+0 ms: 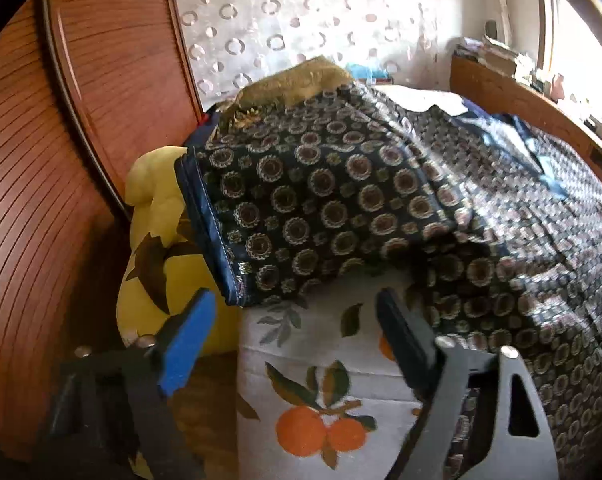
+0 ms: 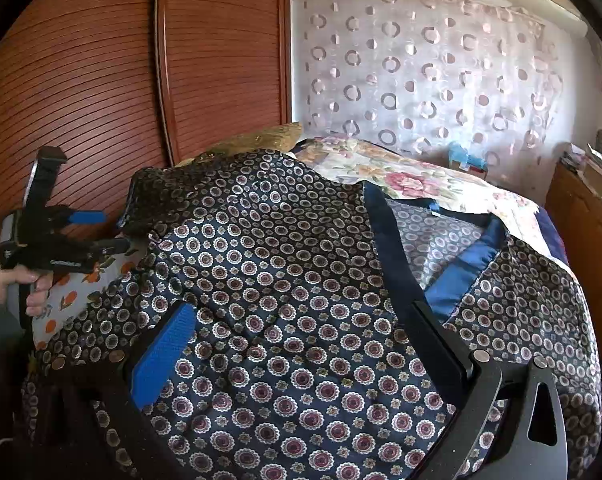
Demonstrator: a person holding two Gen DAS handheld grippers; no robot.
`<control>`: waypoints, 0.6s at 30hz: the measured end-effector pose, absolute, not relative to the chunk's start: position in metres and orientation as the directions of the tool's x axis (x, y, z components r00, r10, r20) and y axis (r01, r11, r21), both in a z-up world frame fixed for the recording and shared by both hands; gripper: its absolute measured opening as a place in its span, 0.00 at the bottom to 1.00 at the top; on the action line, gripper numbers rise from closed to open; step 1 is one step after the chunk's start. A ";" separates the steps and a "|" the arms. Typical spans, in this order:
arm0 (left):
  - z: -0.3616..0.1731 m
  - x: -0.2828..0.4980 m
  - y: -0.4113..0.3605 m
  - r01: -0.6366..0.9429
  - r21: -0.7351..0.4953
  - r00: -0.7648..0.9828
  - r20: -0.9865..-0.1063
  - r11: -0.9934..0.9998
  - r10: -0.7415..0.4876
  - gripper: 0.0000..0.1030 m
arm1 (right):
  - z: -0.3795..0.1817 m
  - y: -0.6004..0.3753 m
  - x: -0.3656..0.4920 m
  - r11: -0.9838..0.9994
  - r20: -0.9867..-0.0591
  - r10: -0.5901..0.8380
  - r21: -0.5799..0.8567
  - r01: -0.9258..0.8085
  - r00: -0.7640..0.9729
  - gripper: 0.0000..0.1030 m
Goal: Fold small clothes
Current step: 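Grasp the shirt's side edge with the left gripper and fold it inward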
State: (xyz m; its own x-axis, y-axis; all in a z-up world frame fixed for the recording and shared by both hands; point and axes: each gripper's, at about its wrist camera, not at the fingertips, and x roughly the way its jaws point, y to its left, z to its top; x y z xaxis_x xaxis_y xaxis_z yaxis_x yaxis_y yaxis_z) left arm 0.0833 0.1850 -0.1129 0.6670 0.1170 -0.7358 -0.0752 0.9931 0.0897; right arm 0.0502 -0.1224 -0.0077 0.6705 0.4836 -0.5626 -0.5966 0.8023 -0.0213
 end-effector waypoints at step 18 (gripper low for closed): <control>-0.081 0.105 0.201 -0.114 0.023 0.713 -0.695 0.993 0.098 0.03 | -0.017 -0.118 0.050 0.790 -0.590 0.486 -0.018 -0.612 0.645 1.00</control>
State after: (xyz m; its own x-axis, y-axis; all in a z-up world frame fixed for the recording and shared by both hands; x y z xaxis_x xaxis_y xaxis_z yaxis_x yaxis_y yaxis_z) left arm 0.1053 0.2007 -0.0808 0.7128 0.0976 -0.6946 -0.1138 0.9932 0.0228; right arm 0.0499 -0.1182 -0.0172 0.6448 0.4860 -0.5900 -0.6123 0.7904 -0.0181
